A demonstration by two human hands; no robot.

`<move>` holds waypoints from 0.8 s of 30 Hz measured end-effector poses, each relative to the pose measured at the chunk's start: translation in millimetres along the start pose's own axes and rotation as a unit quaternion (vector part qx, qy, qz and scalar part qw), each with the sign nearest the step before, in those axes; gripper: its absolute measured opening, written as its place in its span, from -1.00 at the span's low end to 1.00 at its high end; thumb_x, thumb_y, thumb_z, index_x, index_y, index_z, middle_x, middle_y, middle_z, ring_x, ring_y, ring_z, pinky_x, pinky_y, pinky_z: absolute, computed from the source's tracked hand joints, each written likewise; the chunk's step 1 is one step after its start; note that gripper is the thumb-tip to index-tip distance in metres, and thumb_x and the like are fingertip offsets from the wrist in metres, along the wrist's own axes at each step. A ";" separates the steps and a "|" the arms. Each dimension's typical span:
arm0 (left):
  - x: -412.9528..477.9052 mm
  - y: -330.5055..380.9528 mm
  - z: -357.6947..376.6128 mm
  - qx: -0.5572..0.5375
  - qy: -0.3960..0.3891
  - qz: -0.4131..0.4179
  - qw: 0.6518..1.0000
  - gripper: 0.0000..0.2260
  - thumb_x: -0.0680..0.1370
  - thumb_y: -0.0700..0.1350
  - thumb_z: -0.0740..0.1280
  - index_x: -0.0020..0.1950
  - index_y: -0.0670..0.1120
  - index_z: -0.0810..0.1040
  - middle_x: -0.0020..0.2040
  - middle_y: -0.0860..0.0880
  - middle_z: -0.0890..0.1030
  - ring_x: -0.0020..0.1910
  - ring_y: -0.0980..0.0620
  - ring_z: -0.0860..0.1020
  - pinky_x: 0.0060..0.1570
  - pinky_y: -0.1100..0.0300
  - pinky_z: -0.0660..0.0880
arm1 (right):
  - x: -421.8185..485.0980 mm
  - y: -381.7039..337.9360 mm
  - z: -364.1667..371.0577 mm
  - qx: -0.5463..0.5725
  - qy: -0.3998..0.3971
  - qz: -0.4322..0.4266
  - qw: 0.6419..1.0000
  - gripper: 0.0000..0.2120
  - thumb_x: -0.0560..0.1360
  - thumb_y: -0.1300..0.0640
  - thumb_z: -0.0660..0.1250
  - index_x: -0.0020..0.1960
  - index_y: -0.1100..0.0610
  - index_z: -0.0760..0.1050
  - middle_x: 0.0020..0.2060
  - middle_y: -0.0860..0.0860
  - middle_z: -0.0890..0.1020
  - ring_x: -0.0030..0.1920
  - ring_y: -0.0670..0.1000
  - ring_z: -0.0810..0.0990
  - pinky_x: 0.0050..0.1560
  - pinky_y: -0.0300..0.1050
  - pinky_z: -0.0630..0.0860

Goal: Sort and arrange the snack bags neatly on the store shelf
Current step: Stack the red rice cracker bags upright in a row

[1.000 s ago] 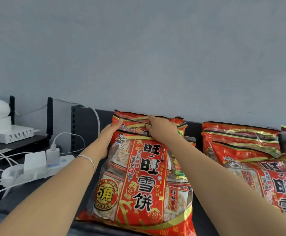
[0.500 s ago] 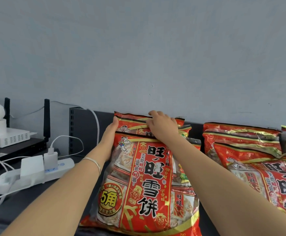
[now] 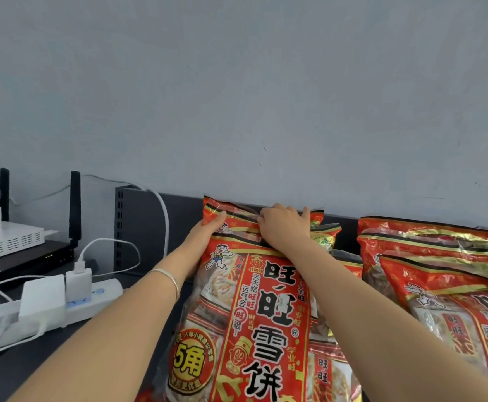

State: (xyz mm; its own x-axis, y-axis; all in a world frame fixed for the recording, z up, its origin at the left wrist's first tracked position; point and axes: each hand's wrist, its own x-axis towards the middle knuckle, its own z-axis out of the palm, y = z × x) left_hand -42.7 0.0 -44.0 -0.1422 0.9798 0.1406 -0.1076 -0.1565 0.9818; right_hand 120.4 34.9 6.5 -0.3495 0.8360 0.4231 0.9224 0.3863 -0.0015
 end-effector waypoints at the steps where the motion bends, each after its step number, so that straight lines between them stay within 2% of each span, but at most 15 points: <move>1: -0.8 -0.4 1.8 0.004 0.001 -0.003 1.000 -0.64 0.52 0.16 0.29 0.12 -0.09 0.51 -0.10 -0.12 0.68 -0.18 -0.10 0.66 -0.15 0.06 0.57 | -0.8 1.5 -0.8 0.003 0.000 0.004 1.000 -0.65 0.66 -0.02 0.00 0.27 0.02 0.48 0.24 0.07 0.52 0.32 0.18 0.45 0.45 0.38 0.02; 4: 0.2 -4.0 3.2 0.021 0.029 -0.003 0.999 -0.62 0.51 0.20 0.27 0.11 -0.08 0.51 -0.06 -0.12 0.68 -0.11 -0.12 0.66 -0.03 0.01 0.58 | -4.0 4.5 -0.1 0.006 0.005 0.008 1.000 -0.64 0.66 -0.03 0.01 0.28 0.01 0.48 0.24 0.07 0.53 0.31 0.18 0.45 0.45 0.37 0.04; 7: -1.6 -7.4 2.0 0.107 0.097 0.033 0.989 -0.53 0.49 0.31 0.20 0.10 -0.06 0.53 -0.07 -0.06 0.68 -0.10 -0.07 0.67 0.05 -0.03 0.55 | -6.1 3.7 1.4 0.013 0.029 0.004 0.999 -0.65 0.66 -0.03 0.02 0.26 0.03 0.50 0.19 0.07 0.56 0.27 0.17 0.50 0.45 0.33 0.08; 10: -10.5 -8.0 0.8 0.190 0.186 0.098 0.959 -0.51 0.53 0.32 0.12 0.22 -0.03 0.44 -0.02 0.03 0.62 -0.09 0.04 0.62 0.04 0.01 0.52 | -10.3 -0.6 -5.2 0.024 0.057 -0.005 0.998 -0.68 0.65 0.02 0.04 0.22 0.07 0.51 0.12 0.06 0.59 0.19 0.15 0.54 0.44 0.26 0.17; 13: -21.1 -5.1 0.9 0.258 0.225 0.140 0.929 -0.49 0.50 0.34 0.10 0.32 0.06 0.34 0.19 -0.02 0.50 0.10 -0.04 0.55 0.15 -0.13 0.47 | -20.2 -6.4 -13.0 0.016 0.092 -0.040 0.995 -0.69 0.63 0.03 0.07 0.25 0.08 0.49 0.12 0.06 0.58 0.16 0.15 0.54 0.32 0.18 0.35; 16: -37.0 3.6 9.0 0.375 0.270 0.188 0.867 -0.58 0.56 0.20 0.17 0.36 0.06 0.33 0.32 -0.05 0.41 0.24 -0.08 0.46 0.20 -0.11 0.40 | -33.5 -10.5 -15.9 0.020 0.116 -0.065 0.991 -0.66 0.62 0.02 0.10 0.30 0.07 0.47 0.19 0.07 0.54 0.18 0.14 0.52 0.21 0.10 0.40; 18: -51.0 8.7 17.3 0.446 0.273 0.226 0.822 -0.59 0.55 0.13 0.24 0.38 0.06 0.35 0.34 -0.05 0.40 0.27 -0.08 0.43 0.16 -0.07 0.39 | -44.8 -11.2 -15.9 0.022 0.125 -0.076 0.989 -0.66 0.62 0.01 0.11 0.30 0.07 0.48 0.20 0.07 0.54 0.18 0.13 0.52 0.17 0.08 0.42; 20: -64.5 9.5 25.8 0.503 0.245 0.246 0.792 -0.58 0.54 0.13 0.27 0.37 0.07 0.37 0.35 -0.04 0.40 0.30 -0.08 0.40 0.19 -0.07 0.39 | -58.5 -11.0 -14.5 0.019 0.119 -0.082 0.989 -0.67 0.62 -0.01 0.11 0.27 0.07 0.51 0.18 0.07 0.55 0.19 0.14 0.52 0.16 0.08 0.44; 22: -76.8 5.4 33.6 0.548 0.198 0.224 0.781 -0.57 0.53 0.16 0.26 0.38 0.10 0.37 0.38 -0.01 0.36 0.36 -0.08 0.33 0.26 -0.11 0.33 | -72.9 -8.3 -12.5 0.013 0.112 -0.077 0.991 -0.66 0.62 -0.05 0.10 0.26 0.06 0.51 0.19 0.06 0.55 0.24 0.13 0.50 0.20 0.09 0.42; 24: -88.2 -1.3 40.1 0.571 0.150 0.184 0.786 -0.50 0.51 0.24 0.23 0.42 0.13 0.31 0.44 0.02 0.26 0.42 -0.09 0.22 0.30 -0.16 0.25 | -86.6 -2.5 -11.5 0.018 0.102 -0.056 0.993 -0.64 0.62 -0.08 0.09 0.30 0.03 0.48 0.25 0.05 0.53 0.30 0.13 0.46 0.26 0.11 0.39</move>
State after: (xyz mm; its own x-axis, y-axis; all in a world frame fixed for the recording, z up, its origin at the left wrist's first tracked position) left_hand 9.5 -81.2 -52.6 -0.2016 0.7941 0.5734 0.9238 -0.0405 0.3808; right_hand 150.3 -42.9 -19.7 -0.4051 0.6926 0.5968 0.8720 0.4889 0.0244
